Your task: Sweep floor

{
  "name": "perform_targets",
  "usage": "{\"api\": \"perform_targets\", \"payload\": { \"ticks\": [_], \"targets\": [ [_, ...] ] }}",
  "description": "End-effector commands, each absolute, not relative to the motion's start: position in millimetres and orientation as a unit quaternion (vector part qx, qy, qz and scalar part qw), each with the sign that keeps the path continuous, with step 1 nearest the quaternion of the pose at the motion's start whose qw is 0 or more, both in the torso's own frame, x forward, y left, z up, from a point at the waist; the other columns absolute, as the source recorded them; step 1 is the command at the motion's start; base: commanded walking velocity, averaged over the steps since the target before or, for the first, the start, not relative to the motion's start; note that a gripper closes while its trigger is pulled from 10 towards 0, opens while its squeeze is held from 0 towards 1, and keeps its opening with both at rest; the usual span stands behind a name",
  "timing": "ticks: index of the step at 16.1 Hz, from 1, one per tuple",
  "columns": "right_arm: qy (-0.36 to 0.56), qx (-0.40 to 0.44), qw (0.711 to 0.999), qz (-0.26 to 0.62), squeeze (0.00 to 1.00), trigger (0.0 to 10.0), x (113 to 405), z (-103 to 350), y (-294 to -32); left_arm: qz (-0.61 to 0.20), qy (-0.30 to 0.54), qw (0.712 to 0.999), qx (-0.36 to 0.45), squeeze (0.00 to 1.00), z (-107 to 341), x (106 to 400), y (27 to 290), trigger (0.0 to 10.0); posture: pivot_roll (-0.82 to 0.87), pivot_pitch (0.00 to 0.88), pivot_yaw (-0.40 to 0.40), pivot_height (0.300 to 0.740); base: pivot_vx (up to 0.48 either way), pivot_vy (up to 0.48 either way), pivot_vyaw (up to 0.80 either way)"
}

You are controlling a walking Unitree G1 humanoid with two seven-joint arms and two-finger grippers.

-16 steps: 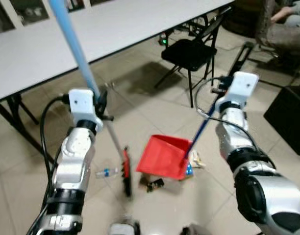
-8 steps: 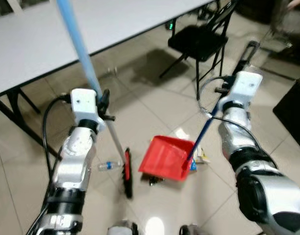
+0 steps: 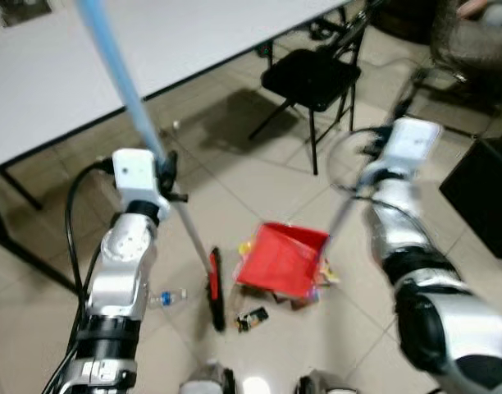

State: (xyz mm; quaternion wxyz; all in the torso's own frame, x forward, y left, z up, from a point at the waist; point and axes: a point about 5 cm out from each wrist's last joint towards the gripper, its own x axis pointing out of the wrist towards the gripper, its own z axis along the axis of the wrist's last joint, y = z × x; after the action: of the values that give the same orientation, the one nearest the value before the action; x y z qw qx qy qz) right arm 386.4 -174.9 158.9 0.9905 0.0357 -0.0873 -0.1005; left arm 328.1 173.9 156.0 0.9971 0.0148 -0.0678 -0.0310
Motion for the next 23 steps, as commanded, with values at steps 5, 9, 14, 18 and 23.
{"api": "perform_targets", "payload": {
  "ticks": [5, 9, 14, 18, 23],
  "targets": [
    [-0.110, 0.041, 0.987, -0.113, 0.00, 10.0, 387.9, 170.0, -183.4, -0.043, -0.096, 0.994, 0.025, 0.00, 167.3, 328.0, 168.9, 10.0, 0.02, 0.121, 0.078, 0.740, 0.000, 0.000, 0.00],
    [-0.108, 0.041, 0.987, -0.114, 0.00, 10.0, 387.3, 168.6, -184.3, -0.043, -0.093, 0.994, 0.025, 0.00, 166.1, 327.3, 168.8, 10.0, 0.02, 0.125, 0.077, 0.740, 0.000, 0.000, 0.00],
    [-0.107, 0.042, 0.987, -0.113, 0.00, 10.0, 387.0, 167.7, -183.0, -0.042, -0.091, 0.995, 0.026, 0.00, 165.7, 326.5, 169.8, 10.0, 0.02, 0.134, 0.079, 0.740, 0.000, 0.000, 0.00],
    [-0.106, 0.042, 0.987, -0.115, 0.00, 10.0, 386.4, 166.3, -183.3, -0.044, -0.089, 0.995, 0.026, 0.00, 165.0, 326.6, 169.4, 10.0, 0.02, 0.139, 0.082, 0.740, 0.000, 0.000, 0.00],
    [-0.104, 0.042, 0.987, -0.116, 0.00, 10.0, 386.0, 165.0, -183.5, -0.044, -0.087, 0.995, 0.027, 0.00, 164.3, 325.9, 169.7, 10.0, 0.02, 0.142, 0.083, 0.740, 0.000, 0.000, 0.00]
  ]
}}
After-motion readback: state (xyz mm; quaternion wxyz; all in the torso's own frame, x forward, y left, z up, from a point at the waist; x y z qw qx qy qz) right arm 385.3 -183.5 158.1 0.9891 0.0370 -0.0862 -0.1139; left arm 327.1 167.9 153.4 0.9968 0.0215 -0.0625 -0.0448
